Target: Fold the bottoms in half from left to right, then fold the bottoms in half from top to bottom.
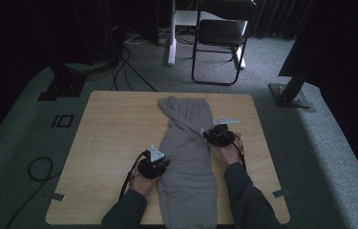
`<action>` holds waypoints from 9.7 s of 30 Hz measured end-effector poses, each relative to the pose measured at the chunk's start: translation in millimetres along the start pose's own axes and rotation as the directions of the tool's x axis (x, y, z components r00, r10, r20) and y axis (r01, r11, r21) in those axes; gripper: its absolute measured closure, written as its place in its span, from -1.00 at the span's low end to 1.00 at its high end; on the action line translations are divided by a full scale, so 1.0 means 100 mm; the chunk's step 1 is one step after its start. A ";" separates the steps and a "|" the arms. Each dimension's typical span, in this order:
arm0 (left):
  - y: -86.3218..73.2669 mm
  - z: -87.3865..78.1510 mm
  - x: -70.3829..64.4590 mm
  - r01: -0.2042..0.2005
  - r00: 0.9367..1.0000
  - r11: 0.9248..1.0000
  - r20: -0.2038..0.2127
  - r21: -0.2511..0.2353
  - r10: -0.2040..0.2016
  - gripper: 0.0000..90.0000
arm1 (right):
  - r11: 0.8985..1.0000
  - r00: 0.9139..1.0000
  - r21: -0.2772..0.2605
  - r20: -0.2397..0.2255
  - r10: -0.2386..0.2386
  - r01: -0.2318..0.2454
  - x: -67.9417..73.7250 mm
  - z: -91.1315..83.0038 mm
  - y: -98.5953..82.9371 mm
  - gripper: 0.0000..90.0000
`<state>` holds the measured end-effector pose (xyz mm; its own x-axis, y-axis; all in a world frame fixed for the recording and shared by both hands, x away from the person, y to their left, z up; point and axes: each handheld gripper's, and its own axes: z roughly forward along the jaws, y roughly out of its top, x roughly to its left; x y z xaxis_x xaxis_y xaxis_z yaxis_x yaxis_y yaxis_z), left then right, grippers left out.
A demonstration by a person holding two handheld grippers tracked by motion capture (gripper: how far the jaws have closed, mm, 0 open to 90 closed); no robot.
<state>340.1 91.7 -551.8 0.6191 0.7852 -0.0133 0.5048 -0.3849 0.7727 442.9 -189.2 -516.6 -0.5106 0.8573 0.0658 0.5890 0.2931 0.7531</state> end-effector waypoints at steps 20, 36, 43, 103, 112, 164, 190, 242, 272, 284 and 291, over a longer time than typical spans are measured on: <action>0.19 0.22 0.09 0.056 0.998 0.997 0.033 0.057 -0.058 0.75 | 0.999 1.000 -0.033 0.021 0.022 -0.021 0.04 0.20 0.38 0.99; 0.56 0.47 0.11 0.010 0.999 1.000 -0.040 0.009 -0.010 0.36 | 0.985 0.981 0.070 0.126 0.150 -0.159 -0.27 0.35 -0.05 0.93; 0.46 0.55 0.22 0.077 0.997 0.996 -0.015 0.052 -0.076 0.76 | 0.988 0.985 0.065 0.111 0.134 -0.142 -0.27 0.34 -0.08 0.93; -0.01 0.04 0.02 0.006 1.000 1.000 -0.017 0.028 -0.005 0.97 | 0.992 0.988 -0.030 -0.091 -0.122 0.120 0.61 0.37 0.55 0.91; -0.01 0.04 0.03 0.013 1.000 1.000 -0.014 0.027 -0.012 0.97 | 0.935 0.937 -0.073 -0.067 0.342 -0.346 -0.32 0.14 0.06 0.71; -0.07 -0.26 0.04 0.017 0.973 0.999 0.233 -0.051 -0.005 0.47 | 0.993 0.998 0.104 -0.016 0.055 -0.053 0.17 0.01 -0.39 0.94; 0.80 0.88 0.53 0.197 0.979 0.976 -0.067 0.090 -0.192 0.21 | 0.971 0.976 0.110 0.082 0.203 -0.211 -0.14 0.44 0.10 0.01; 0.68 0.75 0.41 0.186 0.982 0.978 -0.022 0.094 -0.185 0.36 | 0.983 0.991 0.126 -0.002 0.132 -0.131 0.00 0.35 -0.05 0.78; 1.48 0.27 0.65 0.100 0.983 0.992 -0.147 -0.076 -0.110 0.93 | 0.997 0.998 -0.038 -0.022 0.065 -0.066 -0.04 0.03 0.83 0.94; 1.53 -0.12 0.58 0.019 0.994 0.993 -0.109 -0.115 -0.032 0.92 | 0.992 0.988 -0.106 -0.145 0.054 -0.070 0.00 -0.24 0.81 0.94; 1.15 -0.29 0.35 -0.003 0.999 0.995 -0.052 -0.095 -0.002 0.92 | 0.995 0.980 -0.084 -0.197 0.032 -0.050 0.12 -0.41 0.43 0.93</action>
<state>402.3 88.8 -444.5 0.5860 0.8101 0.0184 0.4432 -0.3394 0.8297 436.7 -183.9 -456.6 -0.6049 0.7659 0.2179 0.5589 0.2136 0.8012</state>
